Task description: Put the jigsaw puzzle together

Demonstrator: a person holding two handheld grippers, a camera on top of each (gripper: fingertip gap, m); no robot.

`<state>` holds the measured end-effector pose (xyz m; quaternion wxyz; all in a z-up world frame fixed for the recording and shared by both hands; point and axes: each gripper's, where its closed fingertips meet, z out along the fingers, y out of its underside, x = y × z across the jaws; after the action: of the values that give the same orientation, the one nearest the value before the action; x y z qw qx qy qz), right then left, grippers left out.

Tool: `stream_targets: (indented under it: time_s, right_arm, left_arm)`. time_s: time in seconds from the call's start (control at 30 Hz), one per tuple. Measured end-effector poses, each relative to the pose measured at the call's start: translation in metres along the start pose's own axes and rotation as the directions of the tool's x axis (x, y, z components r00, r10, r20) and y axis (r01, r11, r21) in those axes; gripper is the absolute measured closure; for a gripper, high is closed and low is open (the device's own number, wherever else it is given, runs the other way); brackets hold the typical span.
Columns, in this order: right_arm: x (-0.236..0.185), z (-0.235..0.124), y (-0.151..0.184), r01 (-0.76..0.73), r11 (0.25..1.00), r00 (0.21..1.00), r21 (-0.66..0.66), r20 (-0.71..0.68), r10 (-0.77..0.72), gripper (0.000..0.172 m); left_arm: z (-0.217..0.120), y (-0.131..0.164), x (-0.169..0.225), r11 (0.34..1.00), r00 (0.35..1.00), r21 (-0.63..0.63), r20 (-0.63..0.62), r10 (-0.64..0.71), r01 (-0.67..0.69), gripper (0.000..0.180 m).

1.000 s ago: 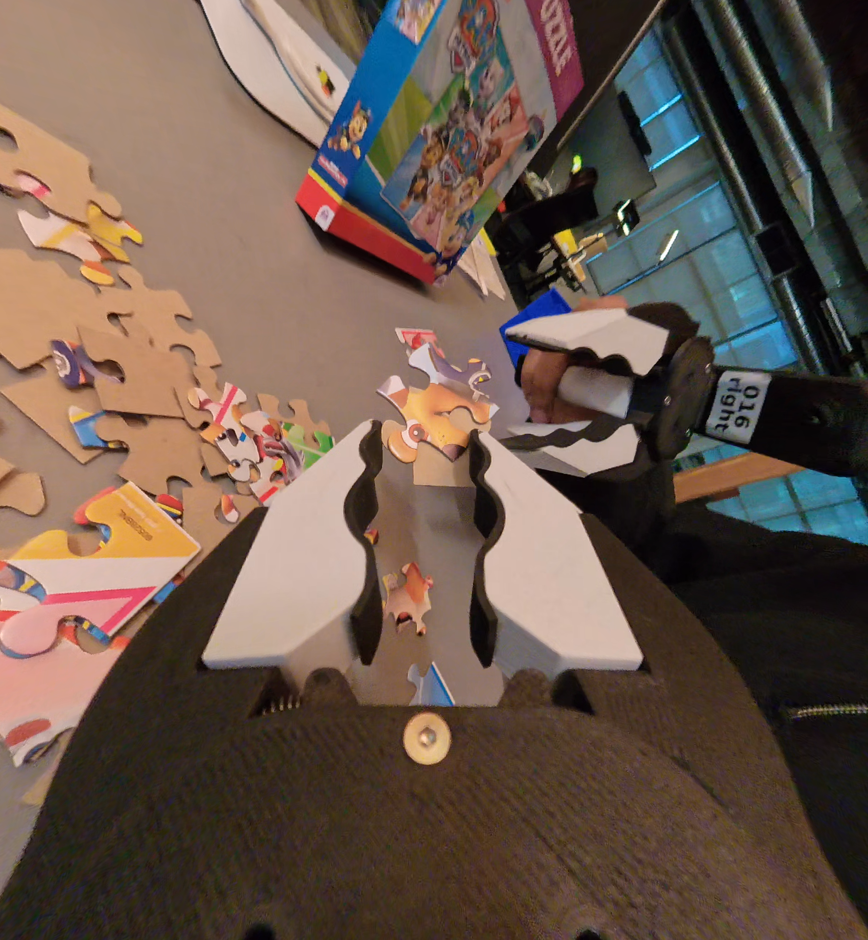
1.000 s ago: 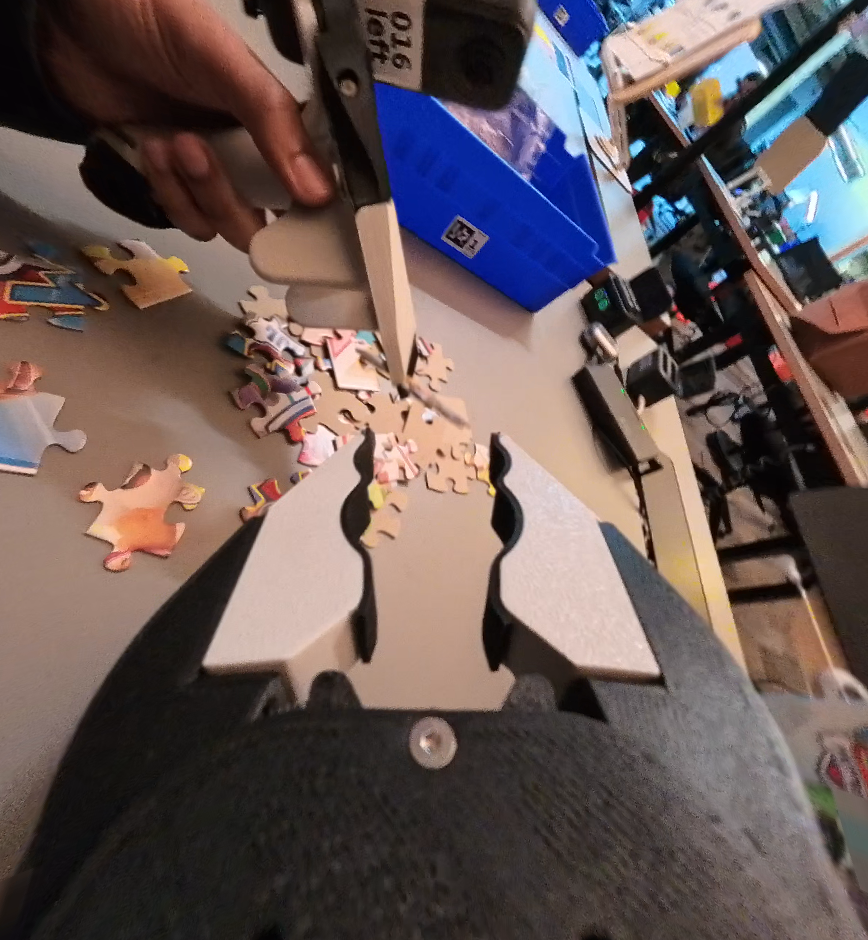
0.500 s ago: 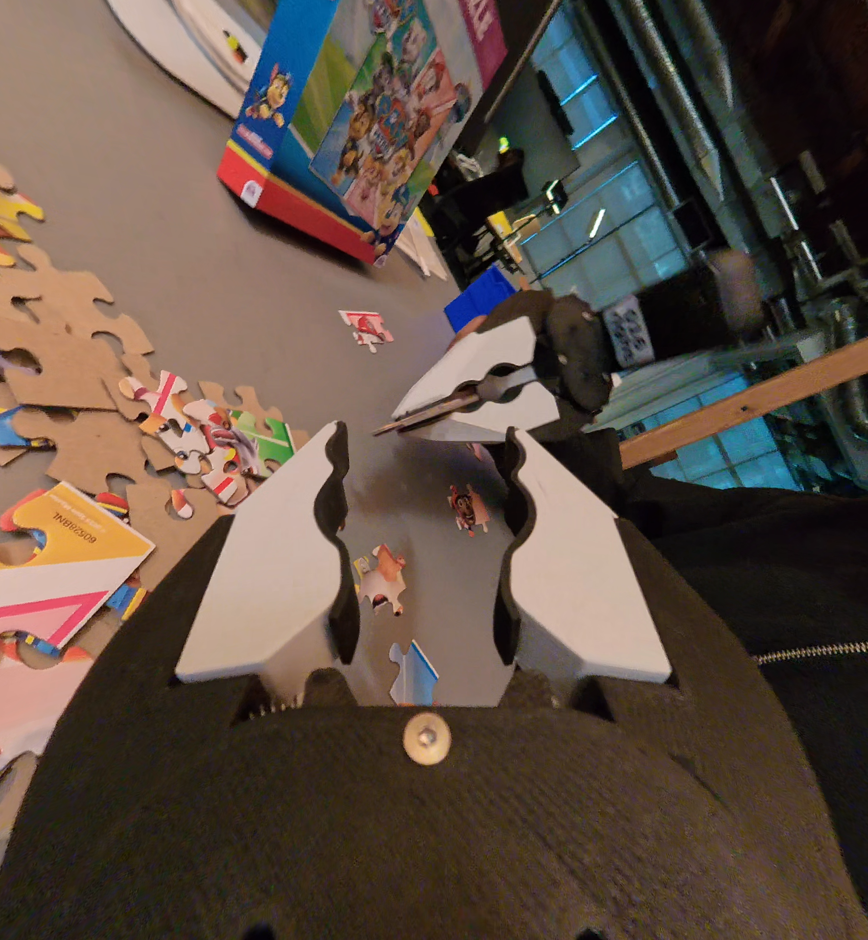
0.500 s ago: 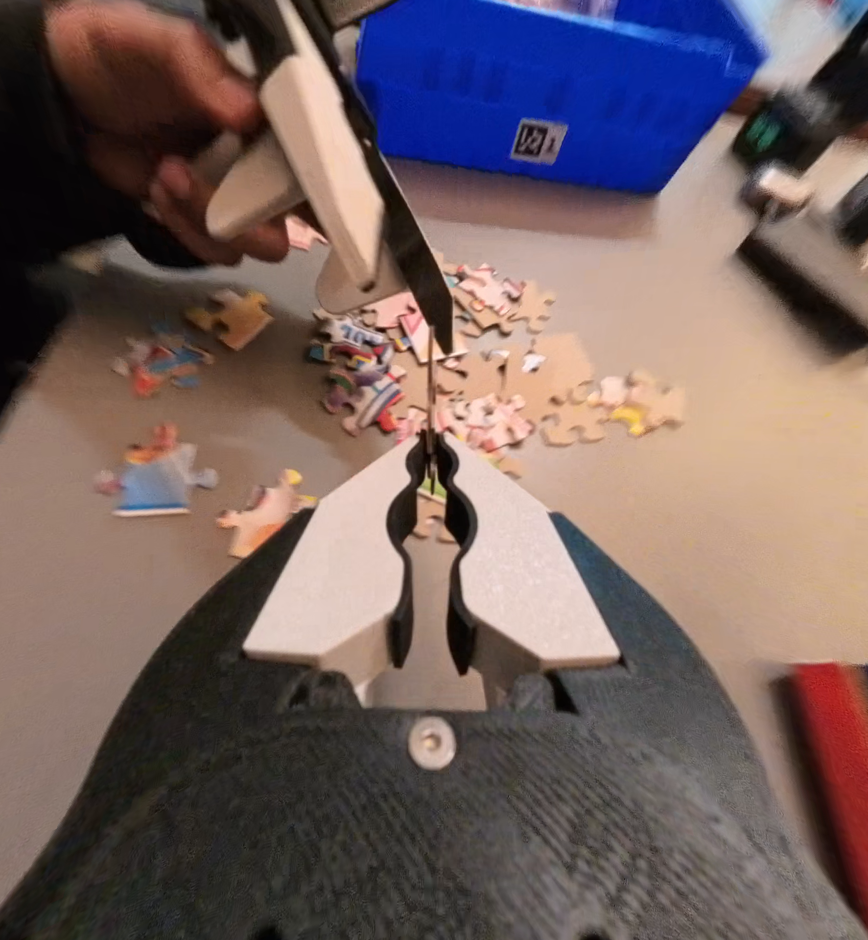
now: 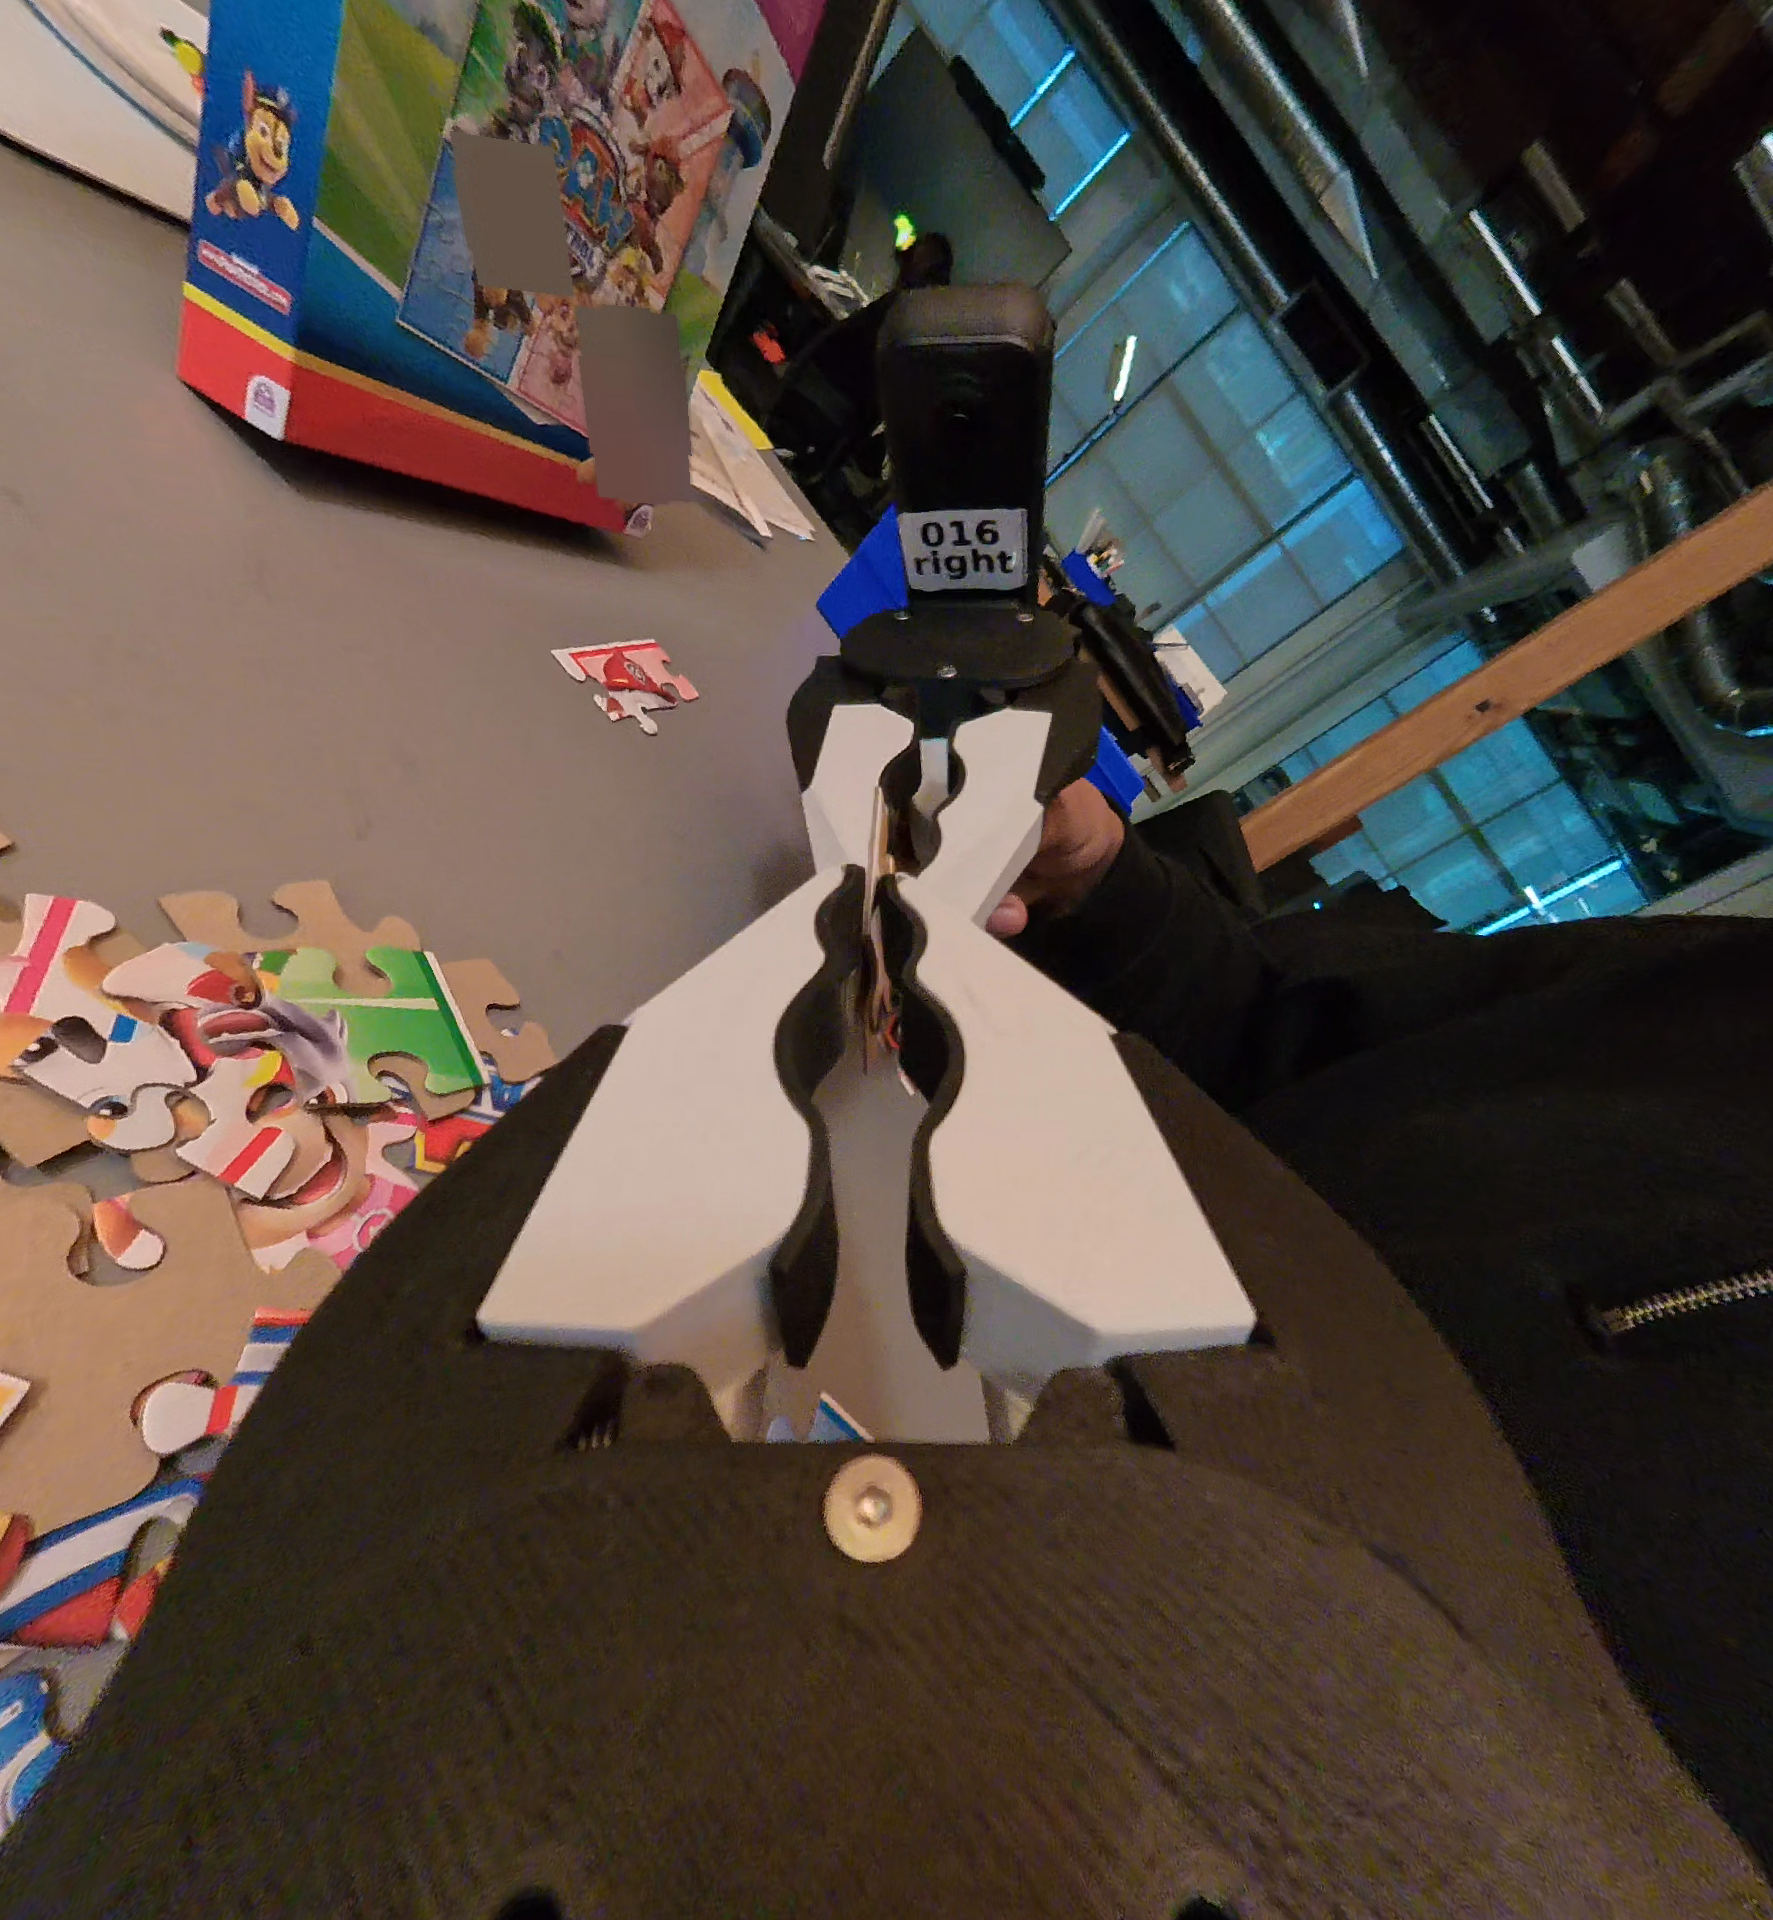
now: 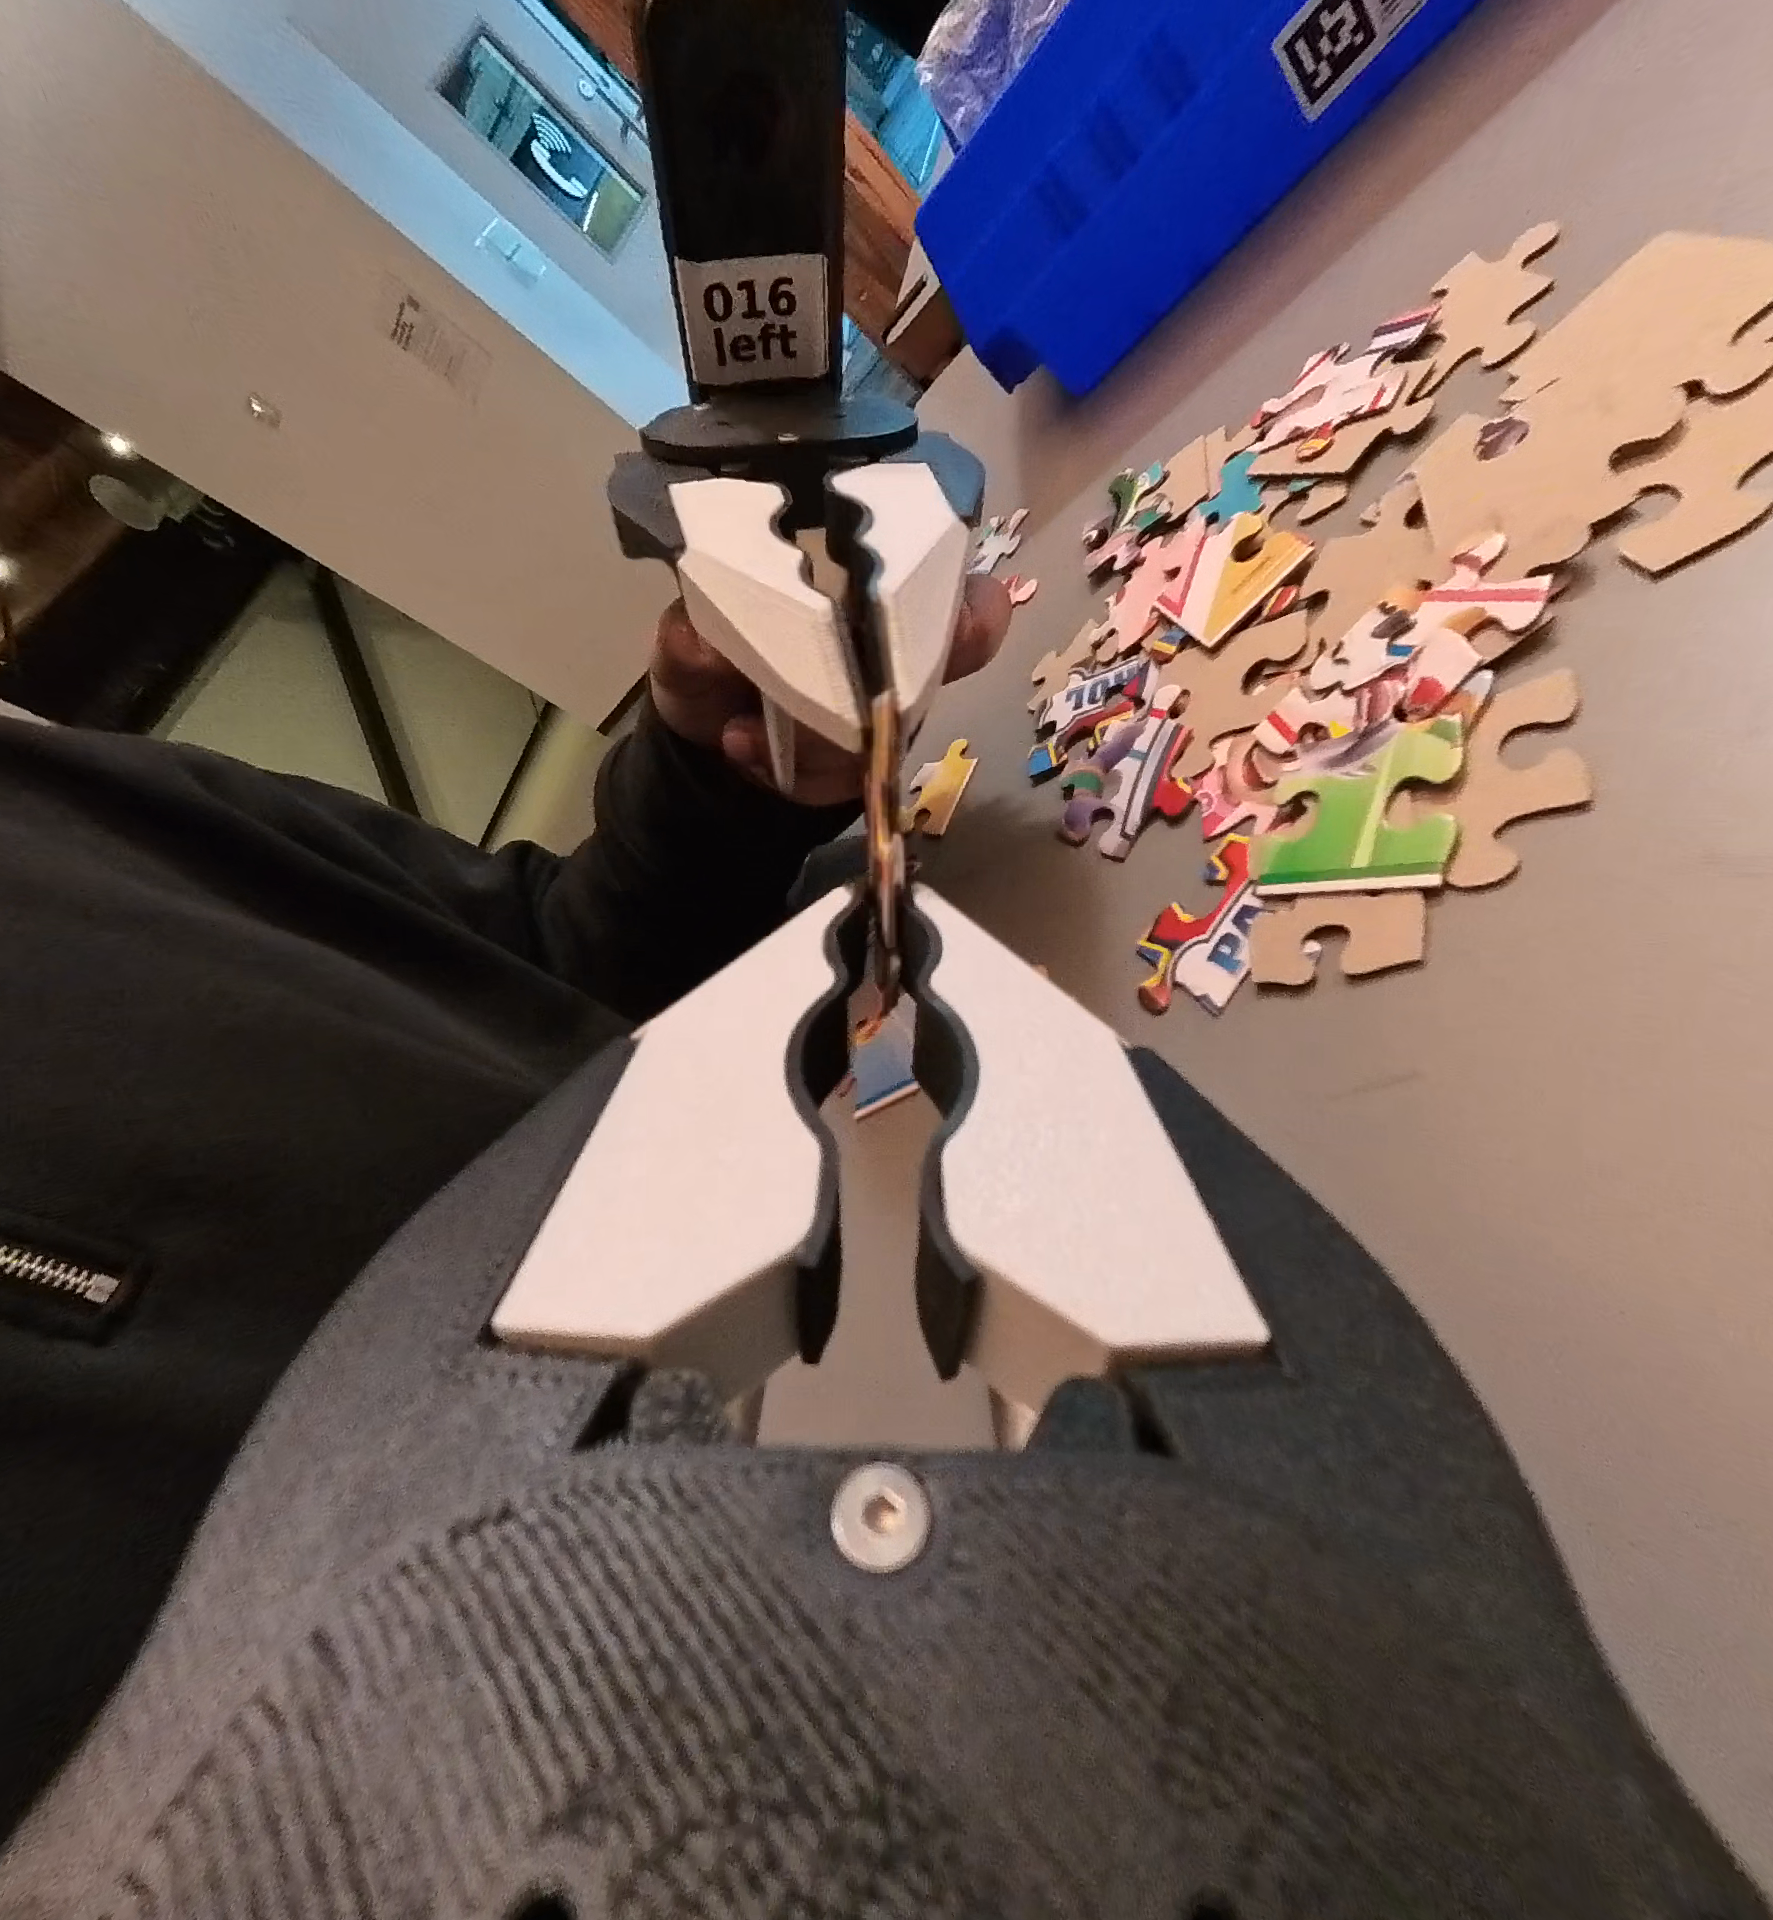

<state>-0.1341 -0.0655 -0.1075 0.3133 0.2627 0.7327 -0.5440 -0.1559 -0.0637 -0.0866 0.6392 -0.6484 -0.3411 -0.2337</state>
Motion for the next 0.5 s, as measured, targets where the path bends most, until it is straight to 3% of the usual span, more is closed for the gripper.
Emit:
stream_targets:
  time_s: [0.3, 0.5]
  right_arm:
    - [0.019, -0.02, 0.003, -0.026, 0.999, 0.996, 0.035, -0.088, 0.029, 0.172]
    - [0.056, -0.046, -0.002, 0.066, 0.997, 0.934, 0.032, -0.353, -0.051, 0.172]
  left_arm:
    - [-0.015, -0.016, -0.018, 0.991, 0.995, 0.111, 0.06, -0.081, 0.074, 0.18]
    - [-0.032, -0.013, -0.036, 0.989, 0.979, 0.114, 0.17, -0.111, 0.092, 0.18]
